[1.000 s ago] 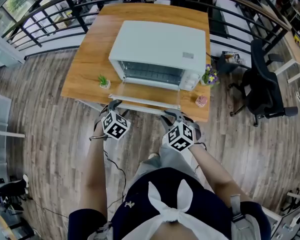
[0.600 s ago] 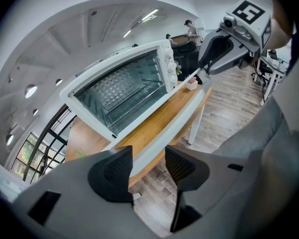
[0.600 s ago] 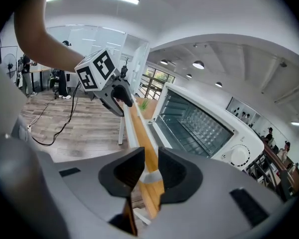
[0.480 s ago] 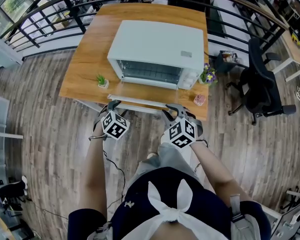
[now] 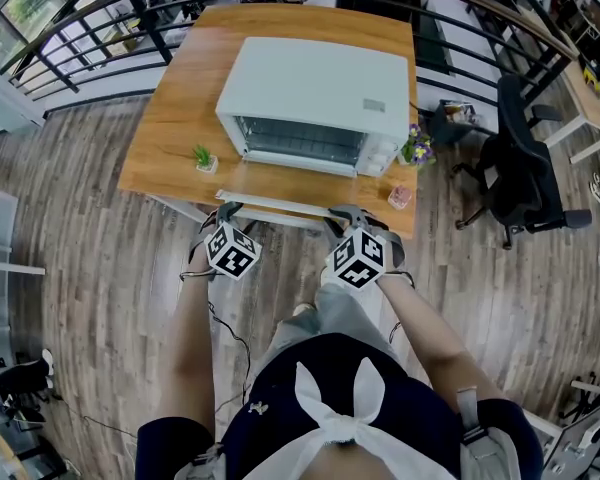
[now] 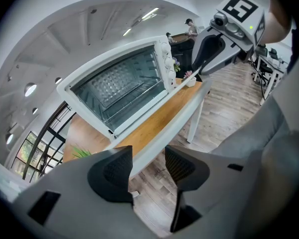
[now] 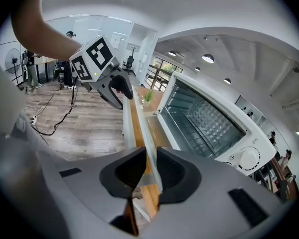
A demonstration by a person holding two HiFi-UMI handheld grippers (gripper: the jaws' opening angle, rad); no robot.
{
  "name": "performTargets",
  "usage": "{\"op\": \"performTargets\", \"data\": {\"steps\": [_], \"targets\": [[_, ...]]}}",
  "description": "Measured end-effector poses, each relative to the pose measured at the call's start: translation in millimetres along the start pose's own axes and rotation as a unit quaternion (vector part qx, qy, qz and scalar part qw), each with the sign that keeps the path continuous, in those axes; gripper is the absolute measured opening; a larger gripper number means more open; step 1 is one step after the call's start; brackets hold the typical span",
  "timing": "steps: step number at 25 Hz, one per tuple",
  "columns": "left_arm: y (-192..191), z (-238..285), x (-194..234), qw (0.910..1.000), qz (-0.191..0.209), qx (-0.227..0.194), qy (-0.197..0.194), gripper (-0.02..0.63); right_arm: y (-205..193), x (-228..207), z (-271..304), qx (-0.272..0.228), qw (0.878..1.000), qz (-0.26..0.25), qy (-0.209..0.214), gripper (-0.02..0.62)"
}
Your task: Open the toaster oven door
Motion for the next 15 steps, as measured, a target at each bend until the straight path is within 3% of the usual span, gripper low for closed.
{"op": "performTargets", "data": {"steps": [15], "targets": [[-7.2, 3.6, -3.9, 0.9995, -0.011, -0.009, 0.028, 0.210, -4.0, 7.3, 3.0, -0.007, 1.000, 0.008, 0.010, 0.072]]}}
Point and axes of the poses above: the fingertips, and each gripper's own axes: z forward along the fingers, x to its left, y out of its top, the point moved 1 cm from there along -z, backward along the fingers, and after that the axes turned 13 degrees about -z, right-handed, at the moved point
